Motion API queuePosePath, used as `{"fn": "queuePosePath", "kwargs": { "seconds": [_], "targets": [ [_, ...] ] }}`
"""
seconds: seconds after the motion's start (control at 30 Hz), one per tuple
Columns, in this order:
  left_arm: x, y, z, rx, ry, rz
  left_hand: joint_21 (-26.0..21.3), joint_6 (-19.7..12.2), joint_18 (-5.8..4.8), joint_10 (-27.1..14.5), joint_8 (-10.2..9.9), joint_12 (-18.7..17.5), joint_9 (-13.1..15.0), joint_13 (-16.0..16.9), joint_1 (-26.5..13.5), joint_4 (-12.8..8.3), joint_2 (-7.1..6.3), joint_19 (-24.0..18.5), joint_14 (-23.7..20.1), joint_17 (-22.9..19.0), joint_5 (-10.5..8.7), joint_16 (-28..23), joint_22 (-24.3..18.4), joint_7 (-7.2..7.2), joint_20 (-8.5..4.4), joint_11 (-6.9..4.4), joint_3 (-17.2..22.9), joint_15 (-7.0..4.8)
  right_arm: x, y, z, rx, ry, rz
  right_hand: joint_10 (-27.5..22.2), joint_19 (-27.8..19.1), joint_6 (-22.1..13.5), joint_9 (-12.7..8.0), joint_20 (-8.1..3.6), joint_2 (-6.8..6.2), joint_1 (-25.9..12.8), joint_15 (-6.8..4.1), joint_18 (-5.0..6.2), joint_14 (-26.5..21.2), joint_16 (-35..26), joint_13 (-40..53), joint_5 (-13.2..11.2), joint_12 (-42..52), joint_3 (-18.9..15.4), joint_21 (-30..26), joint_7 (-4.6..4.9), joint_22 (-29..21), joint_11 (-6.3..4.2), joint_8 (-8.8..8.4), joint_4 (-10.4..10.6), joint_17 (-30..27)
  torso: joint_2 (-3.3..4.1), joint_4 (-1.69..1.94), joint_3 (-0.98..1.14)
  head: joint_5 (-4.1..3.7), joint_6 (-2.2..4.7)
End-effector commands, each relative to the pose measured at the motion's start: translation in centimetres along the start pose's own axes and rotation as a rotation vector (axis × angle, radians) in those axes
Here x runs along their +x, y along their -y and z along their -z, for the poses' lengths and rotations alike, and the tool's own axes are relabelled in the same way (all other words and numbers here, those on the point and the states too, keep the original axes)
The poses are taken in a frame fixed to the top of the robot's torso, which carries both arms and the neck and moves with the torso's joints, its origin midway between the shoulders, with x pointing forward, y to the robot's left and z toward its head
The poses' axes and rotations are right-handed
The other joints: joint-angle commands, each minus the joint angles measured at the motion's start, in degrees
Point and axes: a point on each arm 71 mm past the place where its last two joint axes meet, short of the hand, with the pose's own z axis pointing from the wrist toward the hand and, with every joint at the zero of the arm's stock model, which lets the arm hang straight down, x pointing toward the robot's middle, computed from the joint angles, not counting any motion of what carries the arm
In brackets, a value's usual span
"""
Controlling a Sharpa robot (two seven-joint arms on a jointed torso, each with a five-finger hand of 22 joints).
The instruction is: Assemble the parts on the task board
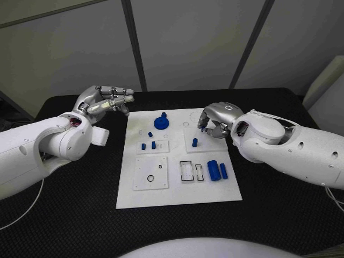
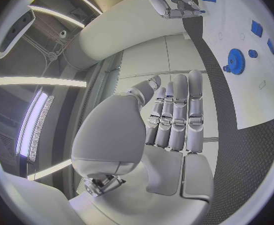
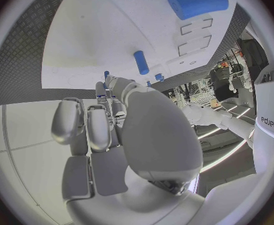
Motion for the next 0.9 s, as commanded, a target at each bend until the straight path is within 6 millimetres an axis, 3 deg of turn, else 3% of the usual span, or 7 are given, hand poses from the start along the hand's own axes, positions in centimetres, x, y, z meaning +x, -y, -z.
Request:
{"fn": "queuePosePath", "kwargs": {
  "seconds": [0.03, 0.33, 0.57, 0.73, 0.87, 0.9],
  "targets": [
    [0.0, 0.1, -0.1, 0.004, -0.002, 0.004, -0.11, 0.0, -0.62, -0.65, -0.21, -0.29, -0.07, -0.1, 0.16, 0.09, 0.2, -0.24, -0.52, -0.09, -0.01, -0.36, 0.08, 0.51, 0.03, 0.09, 0.43, -0.01, -0.8, -0.9, 0.4, -0.026, 0.057, -0.013, 2.11, 0.12, 0.47, -0.05, -0.06, 0.21, -0.5, -0.26, -0.51, 2.59, 0.25, 0.04, 0.0, -0.09, 0.3, 0.36, -0.07, 0.09, -1.66, -0.26, -0.23, -0.06, -0.01, 0.01, -0.01, 0.01, 0.14],
    [0.3, 0.1, -0.2, 0.006, -0.008, 0.008, -0.1, -0.04, -0.62, -0.78, -0.24, -0.35, -0.07, -0.11, 0.14, 0.06, 0.17, -0.28, -0.54, -0.13, -0.01, -0.41, 0.11, 0.54, 0.04, 0.13, 0.5, 0.02, -1.8, -5.1, 1.2, -0.137, 0.092, -0.086, 2.21, 0.22, 0.53, -0.04, -0.05, 0.11, -0.66, -0.26, -0.56, 2.6, 0.31, 0.07, 0.0, -0.19, 0.38, 0.52, -0.06, 0.34, -1.66, -0.29, -0.41, -0.02, 0.02, 0.07, -0.02, 1.32, 0.28],
    [0.2, 0.0, -0.3, 0.002, 0.001, 0.02, -0.1, -0.06, -0.62, -0.86, -0.25, -0.38, -0.07, -0.12, 0.13, 0.04, 0.16, -0.32, -0.57, -0.17, -0.01, -0.45, 0.14, 0.57, 0.05, 0.16, 0.57, 0.04, -1.9, -8.7, 0.8, -0.225, 0.09, -0.142, 2.18, 0.21, 0.46, -0.08, -0.03, 0.02, -0.84, -0.23, -0.56, 2.58, 0.29, 0.07, 0.07, -0.44, 0.56, 0.56, 0.02, 0.38, -1.61, -0.43, -0.7, -0.14, 0.01, 0.0, 0.01, 3.54, -0.2],
    [0.5, 0.0, -0.4, 0.001, -0.003, 0.031, -0.1, -0.06, -0.62, -0.89, -0.25, -0.39, -0.07, -0.11, 0.16, 0.0, 0.15, -0.34, -0.58, -0.19, -0.01, -0.47, 0.16, 0.57, 0.06, 0.16, 0.61, 0.04, -0.5, -10.4, 0.7, -0.257, 0.051, -0.176, 2.16, 0.17, 0.42, -0.09, -0.02, 0.0, -0.95, -0.21, -0.55, 2.56, 0.27, 0.07, 0.08, -0.56, 0.63, 0.54, 0.06, 0.34, -1.57, -0.5, -0.81, -0.21, -0.11, 0.07, -0.32, 4.51, -0.55],
    [0.8, 0.0, -0.6, 0.001, -0.008, 0.036, -0.1, -0.06, -0.62, -0.9, -0.25, -0.39, -0.07, -0.11, 0.16, -0.01, 0.14, -0.35, -0.59, -0.2, -0.01, -0.48, 0.17, 0.57, 0.06, 0.16, 0.63, 0.05, 1.0, -11.1, 0.8, -0.265, 0.021, -0.2, 2.14, 0.15, 0.39, -0.1, 0.0, -0.03, -1.08, -0.18, -0.55, 2.57, 0.3, 0.07, 0.06, -0.65, 0.64, 0.55, 0.1, 0.34, -1.54, -0.55, -0.88, -0.2, -0.19, 0.18, -0.41, 5.19, -0.96],
    [0.9, -0.1, -0.6, 0.0, -0.009, 0.037, -0.1, -0.06, -0.62, -0.9, -0.25, -0.39, -0.07, -0.11, 0.16, -0.01, 0.14, -0.35, -0.59, -0.2, -0.01, -0.48, 0.17, 0.57, 0.06, 0.16, 0.63, 0.05, 1.5, -11.3, 0.8, -0.268, 0.011, -0.207, 2.14, 0.15, 0.38, -0.11, 0.0, -0.03, -1.1, -0.18, -0.55, 2.57, 0.3, 0.07, 0.06, -0.66, 0.64, 0.55, 0.11, 0.34, -1.53, -0.56, -0.89, -0.19, -0.13, 0.16, -0.32, 5.54, -0.95]
  ]
}}
